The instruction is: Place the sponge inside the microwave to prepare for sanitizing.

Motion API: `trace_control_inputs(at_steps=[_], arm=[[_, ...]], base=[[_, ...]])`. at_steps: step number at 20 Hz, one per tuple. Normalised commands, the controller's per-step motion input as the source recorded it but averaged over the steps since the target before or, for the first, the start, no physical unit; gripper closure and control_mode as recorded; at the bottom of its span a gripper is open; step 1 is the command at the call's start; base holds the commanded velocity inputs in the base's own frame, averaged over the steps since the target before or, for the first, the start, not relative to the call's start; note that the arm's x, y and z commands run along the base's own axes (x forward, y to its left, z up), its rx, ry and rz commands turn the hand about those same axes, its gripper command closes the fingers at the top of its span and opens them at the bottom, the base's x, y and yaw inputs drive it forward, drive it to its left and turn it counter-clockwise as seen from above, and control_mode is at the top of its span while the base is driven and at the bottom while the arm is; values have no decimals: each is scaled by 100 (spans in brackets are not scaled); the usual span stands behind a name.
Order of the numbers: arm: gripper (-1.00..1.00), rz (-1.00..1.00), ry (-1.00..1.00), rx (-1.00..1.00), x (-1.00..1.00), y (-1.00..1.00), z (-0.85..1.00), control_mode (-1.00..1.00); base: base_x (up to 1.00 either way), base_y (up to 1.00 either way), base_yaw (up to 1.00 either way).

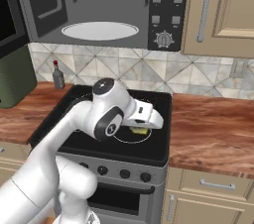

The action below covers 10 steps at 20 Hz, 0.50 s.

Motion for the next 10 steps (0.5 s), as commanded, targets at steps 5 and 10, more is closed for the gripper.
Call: trace_control_inputs(at_steps=[5,10], arm=[[100,12,0,17,0,55,52,-100],[100,14,0,20,-5,54,5,-100]], base=[[0,0,0],[0,0,0]])
